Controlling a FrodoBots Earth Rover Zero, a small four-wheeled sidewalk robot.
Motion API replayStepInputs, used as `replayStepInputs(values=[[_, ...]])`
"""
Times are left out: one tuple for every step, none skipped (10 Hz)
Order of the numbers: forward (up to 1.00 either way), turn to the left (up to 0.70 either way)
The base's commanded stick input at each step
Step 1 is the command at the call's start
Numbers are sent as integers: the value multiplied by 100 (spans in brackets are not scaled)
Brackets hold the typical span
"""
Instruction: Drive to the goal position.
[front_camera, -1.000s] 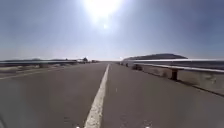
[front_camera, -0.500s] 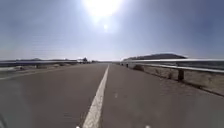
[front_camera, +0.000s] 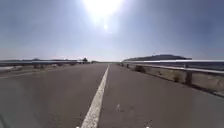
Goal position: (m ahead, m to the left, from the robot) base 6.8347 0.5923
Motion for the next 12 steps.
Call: replayStepInputs(values=[[70, 0], [70, 0], [70, 0], [70, 0], [70, 0], [70, 0], [70, 0], [70, 0], [70, 0], [70, 0], [70, 0], [70, 0]])
